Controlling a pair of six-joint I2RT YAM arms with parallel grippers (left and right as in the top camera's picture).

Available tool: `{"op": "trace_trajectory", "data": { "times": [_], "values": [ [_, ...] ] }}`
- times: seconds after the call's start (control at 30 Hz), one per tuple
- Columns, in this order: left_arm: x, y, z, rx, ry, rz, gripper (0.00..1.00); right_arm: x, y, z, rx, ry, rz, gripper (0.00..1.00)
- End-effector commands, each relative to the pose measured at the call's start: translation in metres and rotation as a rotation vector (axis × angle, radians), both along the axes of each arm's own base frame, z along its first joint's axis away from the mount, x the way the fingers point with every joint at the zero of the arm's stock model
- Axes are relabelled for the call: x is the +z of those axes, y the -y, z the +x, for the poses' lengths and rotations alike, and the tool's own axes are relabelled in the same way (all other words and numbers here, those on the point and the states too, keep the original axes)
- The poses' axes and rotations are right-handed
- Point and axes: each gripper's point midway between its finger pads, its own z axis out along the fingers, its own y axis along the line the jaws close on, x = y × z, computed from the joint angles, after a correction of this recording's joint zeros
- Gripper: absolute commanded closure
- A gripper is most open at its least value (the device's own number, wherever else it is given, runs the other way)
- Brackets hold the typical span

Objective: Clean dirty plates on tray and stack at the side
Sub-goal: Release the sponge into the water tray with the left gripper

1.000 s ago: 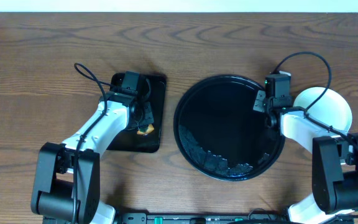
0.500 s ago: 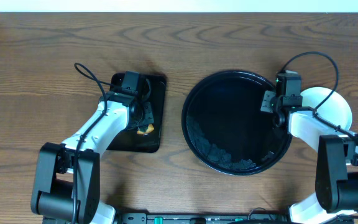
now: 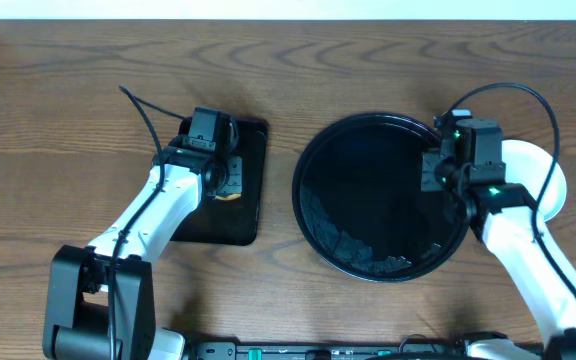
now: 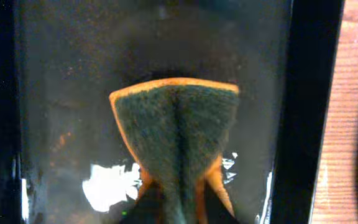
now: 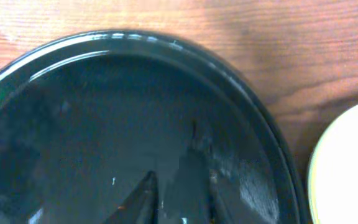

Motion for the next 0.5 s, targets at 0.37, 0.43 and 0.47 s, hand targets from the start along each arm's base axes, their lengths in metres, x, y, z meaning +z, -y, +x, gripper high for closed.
{"op": "trace_trajectory", "data": {
  "times": [0.37,0.43,0.47],
  "values": [
    [0.041,-0.002,0.001,-0.012,0.082,-0.011,0.48,0.009,-0.023,-0.031,0.110,-0.077,0.086,0.20],
    [0.047,-0.002,-0.003,0.029,0.081,-0.028,0.46,0.010,-0.022,-0.033,0.109,-0.094,0.084,0.09],
    [0.049,-0.003,-0.007,0.054,0.074,-0.037,0.45,0.012,-0.022,-0.035,0.108,-0.106,0.083,0.01]
  ]
}}
